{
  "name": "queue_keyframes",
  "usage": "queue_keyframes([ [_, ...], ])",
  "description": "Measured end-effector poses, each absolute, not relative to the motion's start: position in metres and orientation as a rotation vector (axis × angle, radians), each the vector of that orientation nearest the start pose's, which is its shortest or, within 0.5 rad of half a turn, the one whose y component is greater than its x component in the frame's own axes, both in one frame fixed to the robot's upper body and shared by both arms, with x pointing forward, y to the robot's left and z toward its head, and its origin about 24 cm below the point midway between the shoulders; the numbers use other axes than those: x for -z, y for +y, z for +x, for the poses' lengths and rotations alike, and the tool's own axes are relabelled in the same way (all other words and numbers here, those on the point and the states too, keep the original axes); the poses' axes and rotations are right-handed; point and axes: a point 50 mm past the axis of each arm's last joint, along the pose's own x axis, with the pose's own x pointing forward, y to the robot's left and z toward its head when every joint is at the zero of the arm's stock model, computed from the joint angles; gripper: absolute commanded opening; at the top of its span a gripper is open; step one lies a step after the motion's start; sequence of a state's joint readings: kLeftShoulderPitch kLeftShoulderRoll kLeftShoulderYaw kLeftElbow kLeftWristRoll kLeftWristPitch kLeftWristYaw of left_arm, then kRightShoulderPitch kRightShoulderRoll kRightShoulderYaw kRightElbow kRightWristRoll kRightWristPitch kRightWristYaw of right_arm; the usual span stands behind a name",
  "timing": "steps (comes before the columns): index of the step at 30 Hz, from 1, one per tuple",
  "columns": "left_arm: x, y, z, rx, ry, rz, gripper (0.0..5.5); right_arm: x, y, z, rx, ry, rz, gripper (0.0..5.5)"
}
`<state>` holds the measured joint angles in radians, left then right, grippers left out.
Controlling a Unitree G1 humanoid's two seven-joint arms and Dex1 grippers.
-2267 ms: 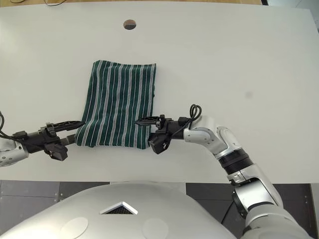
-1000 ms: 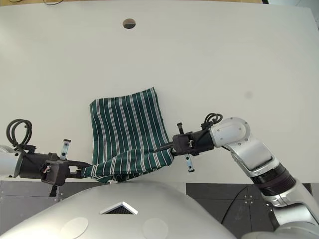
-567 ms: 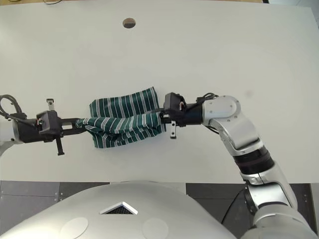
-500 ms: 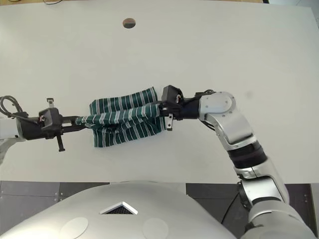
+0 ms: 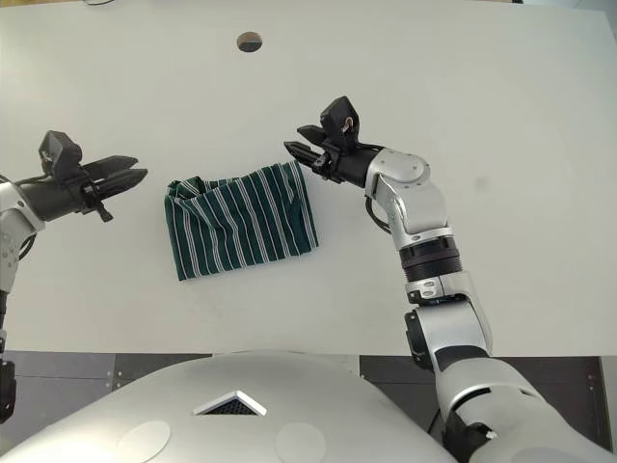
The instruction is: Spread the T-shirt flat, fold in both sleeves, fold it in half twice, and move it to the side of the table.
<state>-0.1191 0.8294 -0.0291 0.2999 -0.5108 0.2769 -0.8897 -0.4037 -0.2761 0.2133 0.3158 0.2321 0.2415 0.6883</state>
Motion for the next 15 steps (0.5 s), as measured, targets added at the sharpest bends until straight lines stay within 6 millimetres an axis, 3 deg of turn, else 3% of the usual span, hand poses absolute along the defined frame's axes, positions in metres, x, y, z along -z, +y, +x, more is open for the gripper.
queue_keyframes([
  [3,-0.052,0.3,0.25,0.585,0.54,0.068,1.32,-0.074,-0.099,0.292,-1.009,-0.031,-0.23,1.85],
  [6,-0.05,0.305,0.259,0.47,0.533,0.057,1.32,-0.088,-0.058,0.235,-1.373,-0.348,-0.309,1.85],
  [8,-0.054,0.305,0.263,0.445,0.491,0.04,1.32,-0.076,-0.045,0.211,-1.527,-0.384,-0.372,1.85],
  [11,-0.061,0.301,0.267,0.44,0.443,0.028,1.32,-0.049,-0.045,0.209,-1.559,-0.289,-0.56,1.85],
  [14,-0.081,0.287,0.271,0.465,0.326,0.02,1.32,-0.021,-0.055,0.235,-1.365,-0.125,-0.782,1.85],
  [15,-0.088,0.282,0.271,0.472,0.287,0.011,1.32,-0.022,-0.057,0.246,-1.288,-0.122,-0.835,1.85],
])
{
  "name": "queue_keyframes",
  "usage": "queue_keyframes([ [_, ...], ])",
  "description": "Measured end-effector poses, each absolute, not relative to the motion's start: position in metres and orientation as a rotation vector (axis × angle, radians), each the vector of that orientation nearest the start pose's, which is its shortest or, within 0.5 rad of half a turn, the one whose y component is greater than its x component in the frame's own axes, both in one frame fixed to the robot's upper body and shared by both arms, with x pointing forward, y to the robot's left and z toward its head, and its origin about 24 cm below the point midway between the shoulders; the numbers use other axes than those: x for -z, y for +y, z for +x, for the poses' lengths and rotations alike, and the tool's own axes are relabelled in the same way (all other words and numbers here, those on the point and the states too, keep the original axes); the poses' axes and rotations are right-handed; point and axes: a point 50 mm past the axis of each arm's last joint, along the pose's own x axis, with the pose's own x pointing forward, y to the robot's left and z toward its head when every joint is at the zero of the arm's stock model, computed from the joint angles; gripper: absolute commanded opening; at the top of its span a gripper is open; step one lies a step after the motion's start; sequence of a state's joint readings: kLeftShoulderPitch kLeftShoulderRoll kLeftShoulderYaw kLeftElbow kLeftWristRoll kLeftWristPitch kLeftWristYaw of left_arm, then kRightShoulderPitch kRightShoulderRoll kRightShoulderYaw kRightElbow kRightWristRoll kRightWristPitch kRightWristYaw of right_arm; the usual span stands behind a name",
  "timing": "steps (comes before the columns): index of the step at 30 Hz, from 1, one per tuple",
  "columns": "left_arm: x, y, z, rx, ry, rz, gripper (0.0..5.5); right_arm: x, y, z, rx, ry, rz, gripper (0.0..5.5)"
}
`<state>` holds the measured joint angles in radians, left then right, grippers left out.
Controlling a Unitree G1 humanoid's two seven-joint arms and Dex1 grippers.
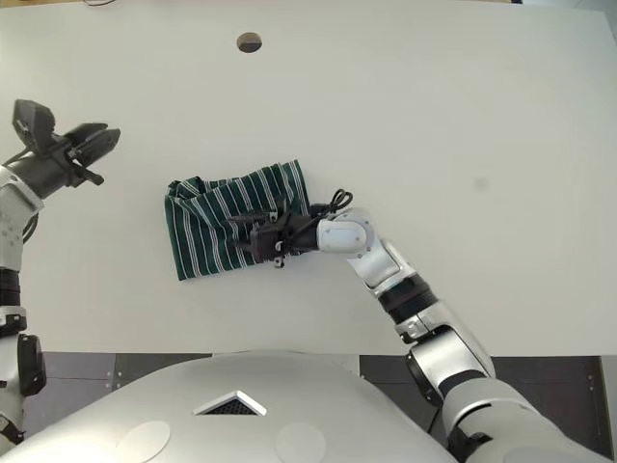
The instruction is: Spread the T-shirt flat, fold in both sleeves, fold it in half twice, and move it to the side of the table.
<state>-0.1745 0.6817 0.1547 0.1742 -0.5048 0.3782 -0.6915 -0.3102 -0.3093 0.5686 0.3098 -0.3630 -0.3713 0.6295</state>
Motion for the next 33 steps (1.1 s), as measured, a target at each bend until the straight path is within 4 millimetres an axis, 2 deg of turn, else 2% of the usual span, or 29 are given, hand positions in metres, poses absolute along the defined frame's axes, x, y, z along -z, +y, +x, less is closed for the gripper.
queue_keyframes([
  [2,-0.103,0.264,0.266,0.514,0.196,-0.002,1.32,-0.026,-0.073,0.279,-1.094,-0.071,-0.986,1.85],
  [4,-0.108,0.251,0.258,0.526,0.151,-0.019,1.32,-0.03,-0.109,0.301,-0.969,0.03,-1.109,1.85],
  [7,-0.113,0.236,0.258,0.515,0.081,-0.065,1.32,-0.048,-0.193,0.317,-0.85,0.276,-1.251,1.85],
  [9,-0.119,0.228,0.264,0.465,-0.002,-0.114,1.32,-0.068,-0.277,0.311,-0.768,0.589,-1.265,1.85],
  [10,-0.126,0.224,0.269,0.436,-0.067,-0.136,1.32,-0.08,-0.32,0.302,-0.706,0.77,-1.241,1.85],
  [11,-0.132,0.22,0.273,0.415,-0.124,-0.147,1.32,-0.091,-0.353,0.293,-0.631,0.895,-1.218,1.85],
  [12,-0.137,0.216,0.276,0.397,-0.176,-0.158,1.32,-0.104,-0.384,0.284,-0.521,1.001,-1.2,1.85],
  [14,-0.136,0.214,0.281,0.364,-0.218,-0.181,1.32,-0.124,-0.41,0.28,-0.36,1.038,-1.197,1.85],
  [16,-0.13,0.216,0.285,0.328,-0.233,-0.196,1.32,-0.144,-0.408,0.296,-0.244,0.882,-1.214,1.85],
  [17,-0.129,0.219,0.288,0.299,-0.252,-0.196,1.32,-0.154,-0.387,0.318,-0.213,0.668,-1.205,1.85],
  [18,-0.13,0.219,0.289,0.29,-0.267,-0.195,1.32,-0.159,-0.369,0.332,-0.215,0.536,-1.185,1.85],
  [19,-0.131,0.22,0.292,0.262,-0.286,-0.2,1.32,-0.164,-0.341,0.35,-0.223,0.333,-1.118,1.85],
  [20,-0.134,0.218,0.298,0.234,-0.308,-0.214,1.32,-0.17,-0.298,0.369,-0.266,0.104,-0.997,1.85],
  [21,-0.137,0.216,0.303,0.218,-0.32,-0.226,1.32,-0.173,-0.273,0.377,-0.293,-0.016,-0.909,1.85],
  [22,-0.142,0.211,0.312,0.195,-0.344,-0.241,1.32,-0.175,-0.231,0.387,-0.341,-0.172,-0.694,1.85],
  [24,-0.154,0.2,0.331,0.1,-0.392,-0.185,1.32,-0.171,-0.174,0.395,-0.391,-0.291,-0.274,1.85],
  [25,-0.164,0.189,0.343,0.064,-0.431,-0.154,1.32,-0.163,-0.153,0.398,-0.393,-0.267,-0.073,1.85],
  [26,-0.172,0.181,0.351,0.014,-0.466,-0.123,1.32,-0.155,-0.142,0.4,-0.358,-0.227,-0.033,1.85],
  [27,-0.177,0.177,0.355,-0.012,-0.483,-0.113,1.32,-0.153,-0.142,0.401,-0.302,-0.215,-0.036,1.85],
  [29,-0.177,0.175,0.367,-0.131,-0.468,-0.092,1.32,-0.16,-0.153,0.403,-0.09,-0.237,-0.029,1.85],
  [31,-0.178,0.174,0.37,-0.133,-0.48,-0.08,1.32,-0.179,-0.157,0.401,-0.081,-0.303,0.042,1.85],
  [33,-0.183,0.167,0.368,-0.034,-0.545,-0.067,1.32,-0.192,-0.152,0.397,-0.147,-0.372,0.074,1.85],
])
